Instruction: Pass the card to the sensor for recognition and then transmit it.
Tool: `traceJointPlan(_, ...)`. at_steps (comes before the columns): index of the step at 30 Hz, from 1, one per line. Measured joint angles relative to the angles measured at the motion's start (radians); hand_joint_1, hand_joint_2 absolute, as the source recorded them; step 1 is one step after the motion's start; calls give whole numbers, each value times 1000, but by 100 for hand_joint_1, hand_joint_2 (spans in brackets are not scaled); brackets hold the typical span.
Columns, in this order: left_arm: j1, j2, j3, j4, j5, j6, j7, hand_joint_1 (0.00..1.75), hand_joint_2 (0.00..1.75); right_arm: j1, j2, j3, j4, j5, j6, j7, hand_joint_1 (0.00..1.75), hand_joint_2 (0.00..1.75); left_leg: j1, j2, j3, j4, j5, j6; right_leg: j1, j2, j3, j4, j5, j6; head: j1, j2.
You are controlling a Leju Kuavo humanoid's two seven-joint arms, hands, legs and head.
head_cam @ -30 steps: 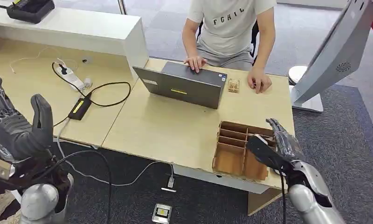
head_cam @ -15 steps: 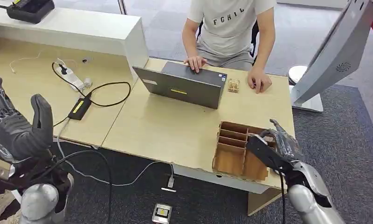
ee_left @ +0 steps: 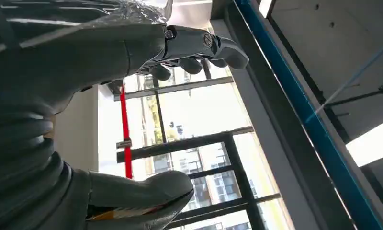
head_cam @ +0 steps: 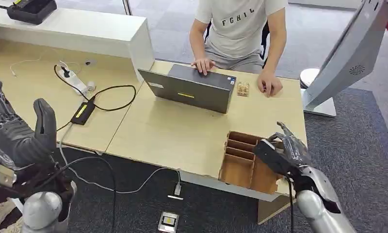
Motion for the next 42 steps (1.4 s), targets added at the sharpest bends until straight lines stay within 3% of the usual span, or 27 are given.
traceJointPlan(4, 9, -6, 3, -2, -10, 0, 3, 0, 175, -12, 16, 6, 20, -2, -16, -11, 175, 175, 0, 0, 0, 0, 0, 0, 0, 0, 0, 0, 0, 0, 0, 0)
traceJointPlan(13, 25, -18, 6, -10, -15, 0, -4, 0, 175, -51, 44, 16, 62, 18, -128, -14, 175, 175, 0, 0, 0, 0, 0, 0, 0, 0, 0, 0, 0, 0, 0, 0)
traceJointPlan(24, 26, -27, 5, -10, -16, 0, 7, 0, 175, -100, 37, -37, 10, 38, -396, 28, 175, 175, 0, 0, 0, 1, 0, 0, 0, 0, -1, 0, 0, 0, 0, 0)
traceJointPlan(34, 13, -40, 5, -10, 0, 0, -13, 0, 175, -134, 27, -72, -45, 43, -437, 58, 175, 175, 0, 0, 0, 1, 0, 0, 0, 0, 0, 0, 0, 0, 0, 0)
traceJointPlan(42, -7, -52, 4, -1, 39, 0, -36, 0, 175, -250, 30, -68, -5, 27, -442, 80, 175, 175, 0, 0, 0, 1, 0, 0, 0, 0, 0, 0, 0, 0, 0, 0)
